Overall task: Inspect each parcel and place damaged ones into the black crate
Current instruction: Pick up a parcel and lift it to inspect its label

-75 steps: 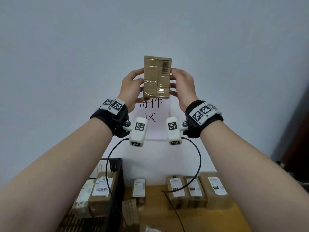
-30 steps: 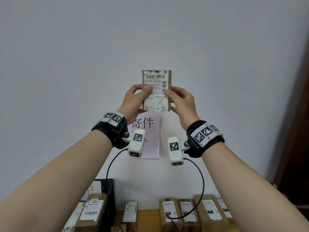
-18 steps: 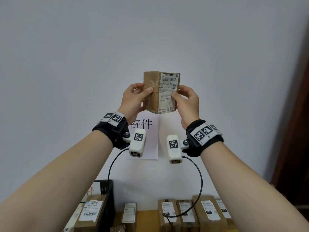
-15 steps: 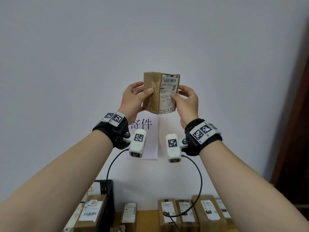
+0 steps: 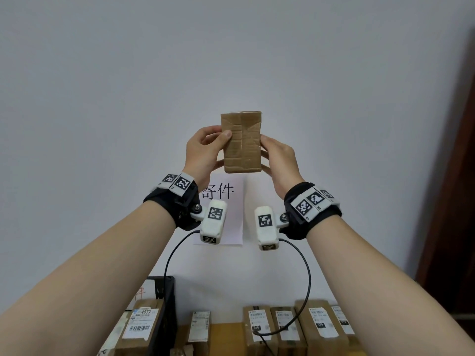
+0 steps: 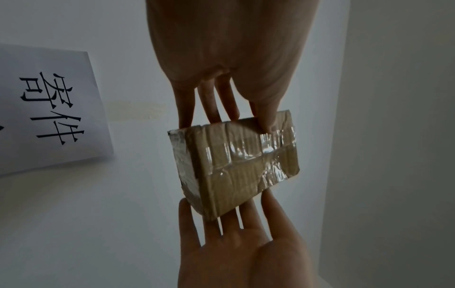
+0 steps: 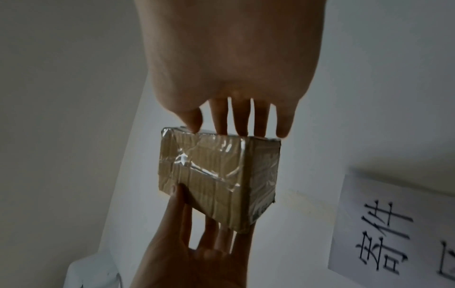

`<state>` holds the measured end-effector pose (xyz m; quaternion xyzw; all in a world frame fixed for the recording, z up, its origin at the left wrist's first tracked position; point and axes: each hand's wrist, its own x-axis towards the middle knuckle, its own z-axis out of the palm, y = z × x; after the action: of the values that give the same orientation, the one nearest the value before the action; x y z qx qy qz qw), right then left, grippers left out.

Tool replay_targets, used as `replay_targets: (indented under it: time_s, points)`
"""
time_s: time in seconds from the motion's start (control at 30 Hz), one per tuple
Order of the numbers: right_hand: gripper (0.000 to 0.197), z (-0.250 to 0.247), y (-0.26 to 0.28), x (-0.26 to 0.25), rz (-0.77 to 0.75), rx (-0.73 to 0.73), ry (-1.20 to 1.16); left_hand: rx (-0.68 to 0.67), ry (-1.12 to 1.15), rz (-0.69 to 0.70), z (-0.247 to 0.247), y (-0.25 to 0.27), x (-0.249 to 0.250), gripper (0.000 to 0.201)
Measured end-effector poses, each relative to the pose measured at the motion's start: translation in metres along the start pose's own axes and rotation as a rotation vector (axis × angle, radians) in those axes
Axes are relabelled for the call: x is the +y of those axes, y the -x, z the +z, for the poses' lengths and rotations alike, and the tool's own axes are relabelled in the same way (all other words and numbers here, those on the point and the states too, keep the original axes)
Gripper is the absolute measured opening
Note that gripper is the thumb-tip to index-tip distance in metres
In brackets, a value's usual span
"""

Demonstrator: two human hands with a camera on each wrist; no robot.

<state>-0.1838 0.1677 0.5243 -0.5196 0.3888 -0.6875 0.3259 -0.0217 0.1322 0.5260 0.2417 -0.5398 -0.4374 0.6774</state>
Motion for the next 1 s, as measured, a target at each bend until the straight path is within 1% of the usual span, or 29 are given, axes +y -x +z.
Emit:
replay_targets:
  time_s: [0.07,0.13,0.3,0.47,0.57,0.63,0.67,0.7,0.77,0.83,0.9,1.0]
  points:
    - [0.030,0.000,0.003,0.000,0.068,-0.018,-0.054,0.002,-0.026,0.001,0.001,0.002,0.000,0.025]
    - [0.033,0.000,0.005,0.000,0.093,-0.014,-0.072,0.000,-0.046,-0.013,0.002,0.004,0.002,0.024]
    - [0.028,0.000,0.008,-0.003,0.098,-0.019,-0.078,-0.006,-0.063,-0.025,0.001,0.005,0.002,0.021]
    - [0.032,0.002,0.009,-0.005,0.073,-0.008,-0.061,0.000,-0.050,-0.029,-0.001,0.003,0.001,0.018]
    - [0.027,0.002,0.010,-0.005,0.028,-0.010,-0.084,0.023,-0.059,-0.079,-0.004,0.001,0.000,0.033]
    - [0.021,0.002,0.009,-0.003,-0.004,-0.005,-0.101,0.018,-0.090,-0.129,-0.006,0.001,0.001,0.045]
    - [0.019,0.002,0.007,-0.001,-0.011,0.013,-0.100,0.008,-0.104,-0.147,-0.007,0.001,0.001,0.047]
    - [0.021,0.002,0.006,0.000,-0.008,0.048,-0.105,-0.002,-0.109,-0.155,-0.008,0.002,0.002,0.045]
    - [0.029,0.001,0.001,0.004,0.012,0.149,-0.112,-0.009,-0.113,-0.139,-0.008,0.003,0.001,0.033]
    - [0.021,0.000,-0.002,0.007,-0.027,0.220,-0.079,-0.010,-0.120,-0.101,-0.008,0.004,0.000,0.022]
    - [0.011,-0.001,-0.004,0.008,-0.077,0.226,-0.033,-0.011,-0.110,-0.068,-0.008,0.005,-0.001,0.018]
    - [0.019,-0.002,-0.003,0.005,-0.077,0.192,-0.025,0.006,-0.075,-0.038,-0.006,0.007,-0.002,0.013]
